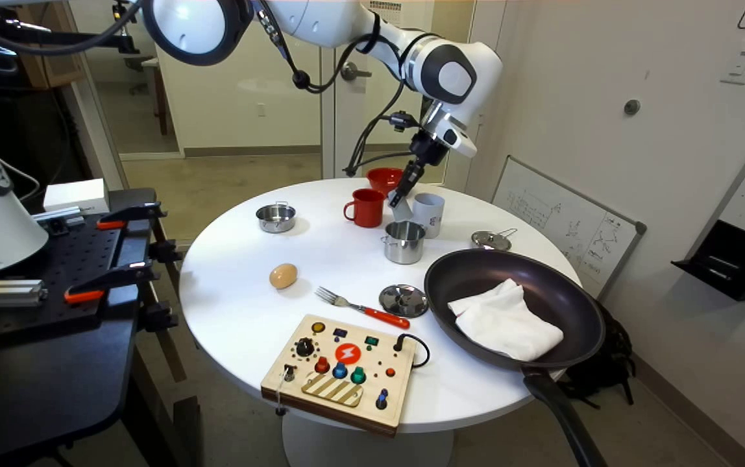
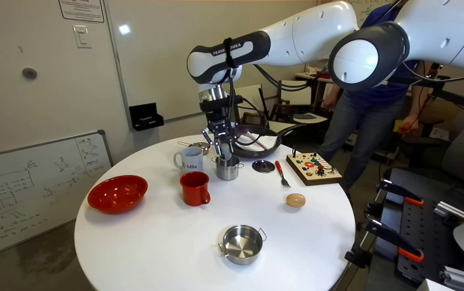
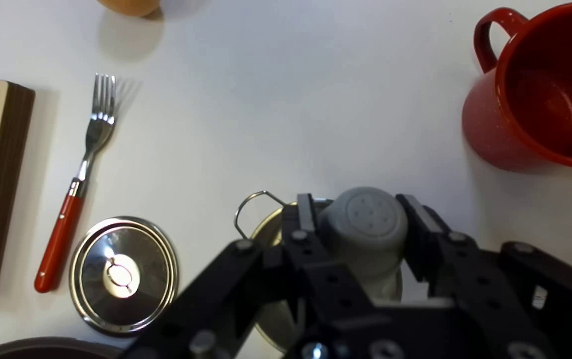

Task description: Put the silver bottle in the furthest silver pot

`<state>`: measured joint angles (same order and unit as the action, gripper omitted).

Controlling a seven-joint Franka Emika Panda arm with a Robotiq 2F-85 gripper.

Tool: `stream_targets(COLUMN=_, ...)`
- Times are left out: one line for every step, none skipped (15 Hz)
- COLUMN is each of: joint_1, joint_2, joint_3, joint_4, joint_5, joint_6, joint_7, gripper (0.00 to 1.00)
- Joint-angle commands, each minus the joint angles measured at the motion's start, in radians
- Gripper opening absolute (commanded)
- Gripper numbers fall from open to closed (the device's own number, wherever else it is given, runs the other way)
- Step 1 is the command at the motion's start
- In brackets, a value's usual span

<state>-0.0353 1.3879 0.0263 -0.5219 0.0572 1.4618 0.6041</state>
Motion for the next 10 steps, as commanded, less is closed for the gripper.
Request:
stream_targets(joint_1=0.000, joint_2=0.021, joint_3=0.004, joint_4=0.038, joint_5=0.014, joint_6=-0.001, joint_7=0.061, gripper=0.18)
stream_targets(joint_1=0.000, joint_2=0.021, joint_3=0.003, joint_4=0.037, joint_5=0.014, joint_6=-0.002, joint_7=0.080, gripper=0.18)
stream_targets(joint_1=0.000, joint_2=0.020, joint_3=0.004, joint_4=0.037, joint_5=0.014, joint_6=-0.003, joint_7=0.094, gripper=0.18)
stream_targets(joint_1=0.001, joint_2=0.020, joint_3=0.003, joint_4=0.037, joint_5=0.013, joint_6=-0.002, joint_7=0.104, gripper=0.18)
stream_targets(joint_1=0.001, joint_2=0.021, joint_3=0.002, joint_4=0.039, joint_5=0.011, joint_6=0.003, joint_7=0.117, gripper=0.18)
stream_targets(joint_1=0.003, joint_2=0.022, joint_3=-0.001, joint_4=0.040, joint_5=0.007, joint_6=0.009, joint_7=0.127, gripper=0.18)
stream_targets(joint_1=0.003, joint_2=0.024, joint_3=-0.002, joint_4=0.042, joint_5=0.004, joint_6=0.018, joint_7=0.132, gripper=0.18)
stream_targets(joint_1=0.005, joint_2=0.025, joint_3=-0.004, joint_4=0.044, joint_5=0.001, joint_6=0.028, joint_7=0.138, gripper=0.18)
stream_targets(joint_1=0.006, joint_2=0.026, joint_3=-0.007, joint_4=0.045, joint_5=-0.004, joint_6=0.039, joint_7=0.138, gripper=0.18)
stream_targets(joint_1=0.007, joint_2=0.027, joint_3=-0.008, joint_4=0.046, joint_5=-0.008, joint_6=0.053, joint_7=0.134, gripper=0.18)
